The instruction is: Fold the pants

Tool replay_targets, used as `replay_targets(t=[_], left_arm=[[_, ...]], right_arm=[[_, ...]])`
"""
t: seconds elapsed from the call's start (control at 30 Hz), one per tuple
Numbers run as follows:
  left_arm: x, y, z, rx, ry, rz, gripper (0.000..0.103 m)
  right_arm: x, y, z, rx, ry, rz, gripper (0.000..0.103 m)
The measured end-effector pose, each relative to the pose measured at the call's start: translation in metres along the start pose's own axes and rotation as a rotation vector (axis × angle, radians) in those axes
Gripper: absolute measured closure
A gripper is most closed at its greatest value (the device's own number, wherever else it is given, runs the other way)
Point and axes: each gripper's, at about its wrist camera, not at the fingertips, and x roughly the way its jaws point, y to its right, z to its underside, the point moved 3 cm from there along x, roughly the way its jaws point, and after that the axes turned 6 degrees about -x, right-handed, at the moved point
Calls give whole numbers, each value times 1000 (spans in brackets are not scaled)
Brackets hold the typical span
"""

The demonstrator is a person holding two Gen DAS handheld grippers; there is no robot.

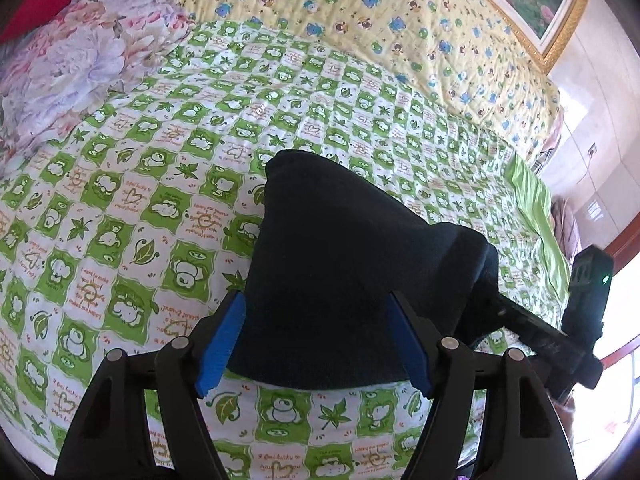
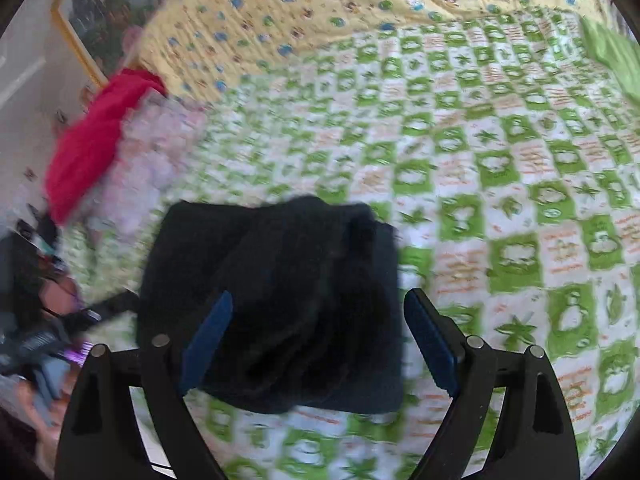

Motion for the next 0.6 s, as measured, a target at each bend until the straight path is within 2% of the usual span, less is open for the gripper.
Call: replay_targets(t=[0.27,0.4,0.6], left_arm=[[32,-7,-7,4,-49,8,29],[50,-12,-7,13,-73,-3,23],[77,-31,-6,-71,-129,71,23]], right_arm=[[7,18,11,40,1,-64,16],[13,22,16,80,-14,-126,19],[21,29,22,134,-26,-234,30]])
